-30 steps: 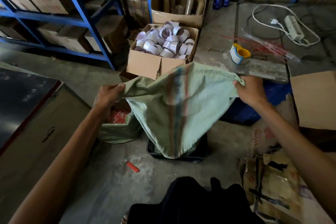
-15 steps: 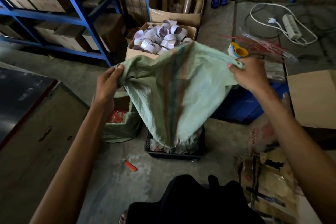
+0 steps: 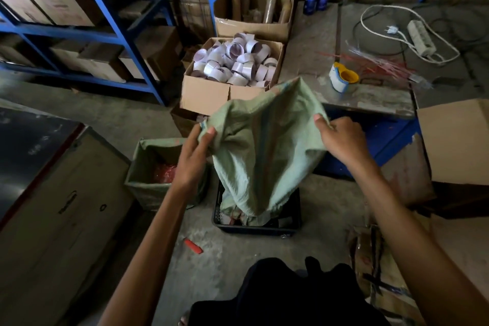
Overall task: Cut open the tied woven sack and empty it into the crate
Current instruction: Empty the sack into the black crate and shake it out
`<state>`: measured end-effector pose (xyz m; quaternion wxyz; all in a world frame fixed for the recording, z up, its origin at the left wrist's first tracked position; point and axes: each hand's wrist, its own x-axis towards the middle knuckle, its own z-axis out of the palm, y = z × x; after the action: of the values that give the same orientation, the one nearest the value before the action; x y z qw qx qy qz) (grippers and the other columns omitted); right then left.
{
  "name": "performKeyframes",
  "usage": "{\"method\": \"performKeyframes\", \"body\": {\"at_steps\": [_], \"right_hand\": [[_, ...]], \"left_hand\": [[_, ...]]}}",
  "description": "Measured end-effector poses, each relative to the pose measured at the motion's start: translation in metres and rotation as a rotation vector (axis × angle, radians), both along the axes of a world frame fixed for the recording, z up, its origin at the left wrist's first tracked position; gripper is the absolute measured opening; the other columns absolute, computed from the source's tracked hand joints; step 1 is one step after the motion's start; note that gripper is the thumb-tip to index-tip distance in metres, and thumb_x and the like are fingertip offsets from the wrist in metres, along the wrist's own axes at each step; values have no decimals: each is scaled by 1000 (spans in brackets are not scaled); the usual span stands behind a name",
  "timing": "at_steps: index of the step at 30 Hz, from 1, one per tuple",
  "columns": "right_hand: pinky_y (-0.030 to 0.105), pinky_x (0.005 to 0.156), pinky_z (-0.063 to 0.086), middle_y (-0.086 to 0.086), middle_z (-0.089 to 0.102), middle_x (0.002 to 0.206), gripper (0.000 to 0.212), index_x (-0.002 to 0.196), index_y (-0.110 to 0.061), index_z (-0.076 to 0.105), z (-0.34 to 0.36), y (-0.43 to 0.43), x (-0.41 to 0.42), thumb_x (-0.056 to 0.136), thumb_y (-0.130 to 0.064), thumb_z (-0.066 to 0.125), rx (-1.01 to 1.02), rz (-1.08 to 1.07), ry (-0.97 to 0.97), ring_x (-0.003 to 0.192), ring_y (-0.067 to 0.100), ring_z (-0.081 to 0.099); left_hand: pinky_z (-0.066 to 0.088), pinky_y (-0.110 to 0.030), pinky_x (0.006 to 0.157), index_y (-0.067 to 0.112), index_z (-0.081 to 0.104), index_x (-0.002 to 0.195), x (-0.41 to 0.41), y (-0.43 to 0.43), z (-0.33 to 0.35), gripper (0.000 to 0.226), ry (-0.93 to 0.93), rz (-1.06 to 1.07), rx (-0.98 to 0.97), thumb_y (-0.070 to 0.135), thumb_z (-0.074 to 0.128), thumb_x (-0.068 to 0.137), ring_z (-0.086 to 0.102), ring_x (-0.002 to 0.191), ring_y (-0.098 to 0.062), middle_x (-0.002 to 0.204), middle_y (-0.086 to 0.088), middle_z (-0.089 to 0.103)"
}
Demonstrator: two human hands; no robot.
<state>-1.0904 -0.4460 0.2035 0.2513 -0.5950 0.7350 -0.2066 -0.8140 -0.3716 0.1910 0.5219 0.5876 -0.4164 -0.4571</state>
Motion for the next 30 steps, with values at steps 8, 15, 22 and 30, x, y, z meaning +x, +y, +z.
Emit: {"method": "performKeyframes", "body": {"at_steps": [8,15,22,30], "right_hand": [[50,81,60,16,76,90,61,93,2,72,-3,18,42,89,-57,55,231,60,-572,81,28,74],[34,65,53,10,77,79,51,89,-13,75,35,18,56,96,-54,46,171,238,-663,46,27,65],[21,51,49,9,74,108,30,116,-2,69,55,11,43,101,-12,46,-119,240,-891,50,7,61],[37,114,32,-8,28,158,148,153,-40,4,-11,2,15,40,-43,99,141,223,-562,143,12,30]], "left_hand": [[50,-27,102,23,45,143,-32,0,-19,64,-297,-400,-54,35,76,89,59,125,-7,136,6,60],[19,-14,116,8,22,146,-51,-20,-39,97,-868,-237,-542,31,79,71,37,130,-32,143,-22,42],[56,-45,64,14,33,130,-52,-41,-10,65,-601,23,-412,-7,63,75,64,71,-28,89,-6,65],[60,-46,88,10,35,134,-57,-43,41,65,-387,-157,-480,-16,63,81,67,103,-8,116,1,65]]}}
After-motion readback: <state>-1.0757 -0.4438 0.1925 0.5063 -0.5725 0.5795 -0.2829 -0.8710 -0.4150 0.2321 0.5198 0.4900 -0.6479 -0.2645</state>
